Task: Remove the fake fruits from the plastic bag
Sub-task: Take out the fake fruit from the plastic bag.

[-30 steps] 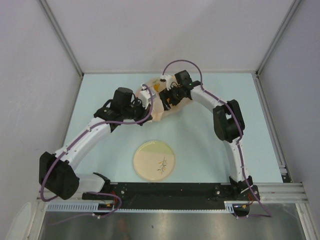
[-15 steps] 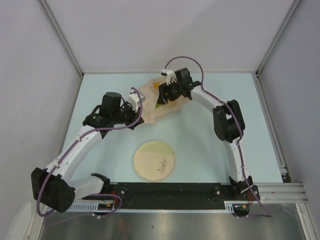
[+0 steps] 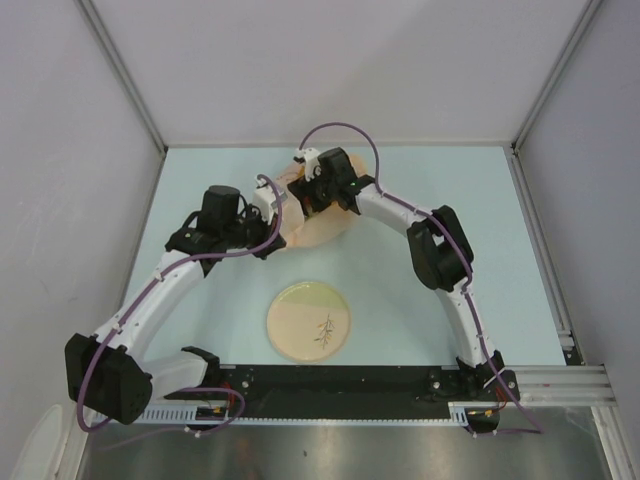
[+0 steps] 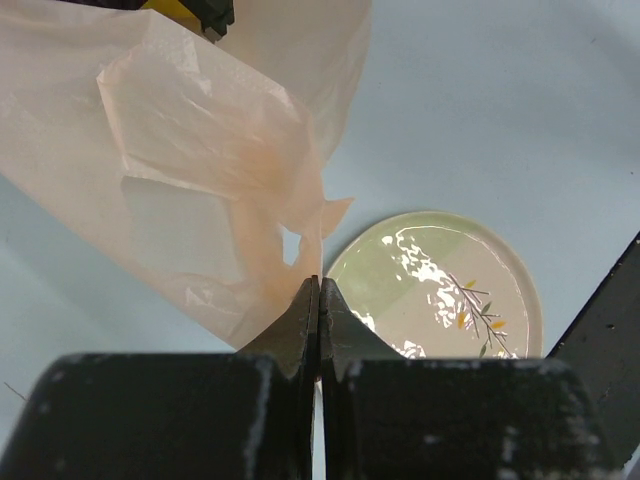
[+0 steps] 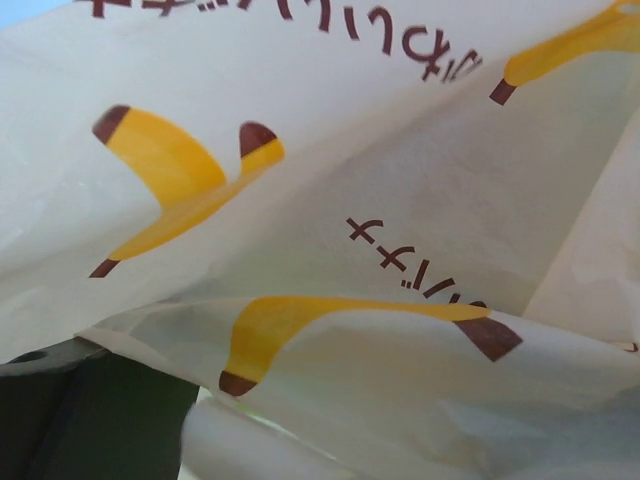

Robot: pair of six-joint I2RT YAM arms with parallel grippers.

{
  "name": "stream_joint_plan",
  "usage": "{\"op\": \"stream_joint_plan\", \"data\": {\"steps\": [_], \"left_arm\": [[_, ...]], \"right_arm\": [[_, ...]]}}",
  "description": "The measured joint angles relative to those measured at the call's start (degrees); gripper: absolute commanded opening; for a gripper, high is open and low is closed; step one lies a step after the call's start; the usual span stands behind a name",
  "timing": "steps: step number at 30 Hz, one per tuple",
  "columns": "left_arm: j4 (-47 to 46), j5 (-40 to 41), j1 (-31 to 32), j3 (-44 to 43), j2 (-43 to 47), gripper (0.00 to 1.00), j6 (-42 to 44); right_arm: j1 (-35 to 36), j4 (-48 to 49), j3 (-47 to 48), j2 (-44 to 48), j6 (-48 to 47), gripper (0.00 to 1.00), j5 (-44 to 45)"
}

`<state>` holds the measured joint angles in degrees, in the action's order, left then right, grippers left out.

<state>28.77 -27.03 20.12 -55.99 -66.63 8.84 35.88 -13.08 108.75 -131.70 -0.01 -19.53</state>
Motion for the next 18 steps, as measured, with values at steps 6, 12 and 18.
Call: {"op": "stream_joint_plan", "data": {"steps": [6, 12, 18], "left_arm": [[-0.5, -0.2, -0.1, 0.0, 0.0, 0.00, -0.3], [-0.5, -0.2, -0.1, 0.0, 0.0, 0.00, -0.3], [-0.9, -0.2, -0.1, 0.0, -0.2, 0.00, -0.4]], "right_arm": [[0.7, 0.0, 0.0, -1.4, 0.0, 0.98, 1.9], [0.8, -1.1, 0.0, -5.0, 0.3, 0.74, 0.3], [0.2, -1.1, 0.2, -4.8, 1.0, 0.48, -0.5]]}}
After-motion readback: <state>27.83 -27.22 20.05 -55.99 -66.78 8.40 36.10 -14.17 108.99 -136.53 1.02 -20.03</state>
